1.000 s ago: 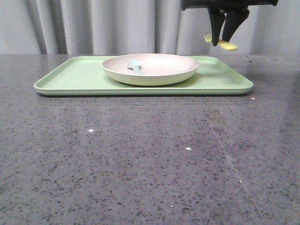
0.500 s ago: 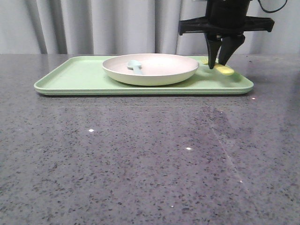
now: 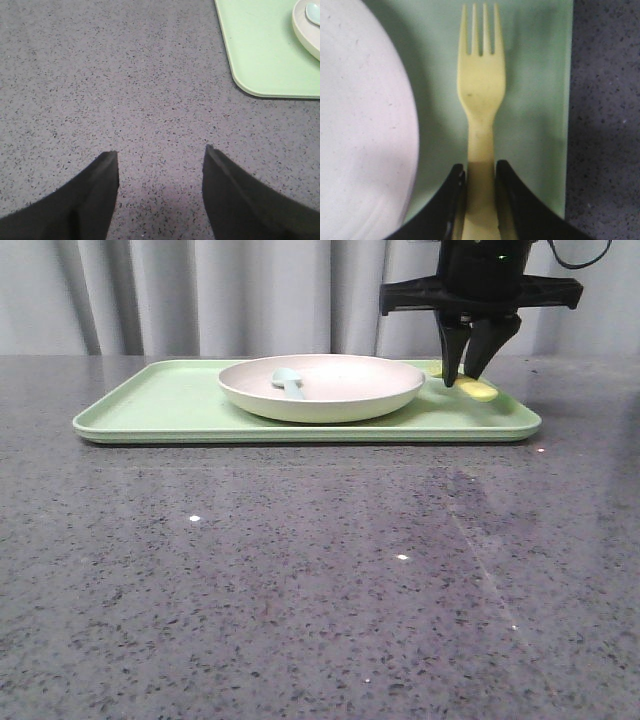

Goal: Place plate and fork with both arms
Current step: 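Lower the fork onto the tray and open the right gripper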

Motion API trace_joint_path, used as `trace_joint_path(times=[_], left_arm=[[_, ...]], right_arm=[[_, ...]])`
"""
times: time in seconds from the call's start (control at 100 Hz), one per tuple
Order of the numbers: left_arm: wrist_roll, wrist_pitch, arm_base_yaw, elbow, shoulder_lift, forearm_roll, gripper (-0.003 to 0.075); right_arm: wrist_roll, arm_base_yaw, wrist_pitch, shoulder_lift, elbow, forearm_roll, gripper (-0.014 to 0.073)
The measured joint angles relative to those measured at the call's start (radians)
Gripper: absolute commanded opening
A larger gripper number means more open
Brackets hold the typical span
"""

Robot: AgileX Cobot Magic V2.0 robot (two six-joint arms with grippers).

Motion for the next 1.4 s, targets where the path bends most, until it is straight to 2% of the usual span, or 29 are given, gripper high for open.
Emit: trace_joint_path(times=[1.09, 1.19, 1.34, 1.4], left_arm=[[0.0, 0.0, 0.0, 0.0, 0.0, 0.0, 0.0375], [0.0, 0.0, 0.0, 0.0, 0.0, 0.0, 0.0375], [0.0, 0.0, 0.0, 0.0, 0.0, 0.0, 0.0375], [0.0, 0.0, 0.0, 0.0, 0.0, 0.0, 0.0375]], right_arm=[[0.0, 0.0, 0.016, 0.016, 0.0, 0.0, 0.0064], [0.0, 0.0, 0.016, 0.016, 0.0, 0.0, 0.012], [0.0, 0.0, 0.018, 0.016, 0.0, 0.002, 0.0279], [0.0, 0.0, 0.018, 0.016, 0.0, 0.004, 0.0303]])
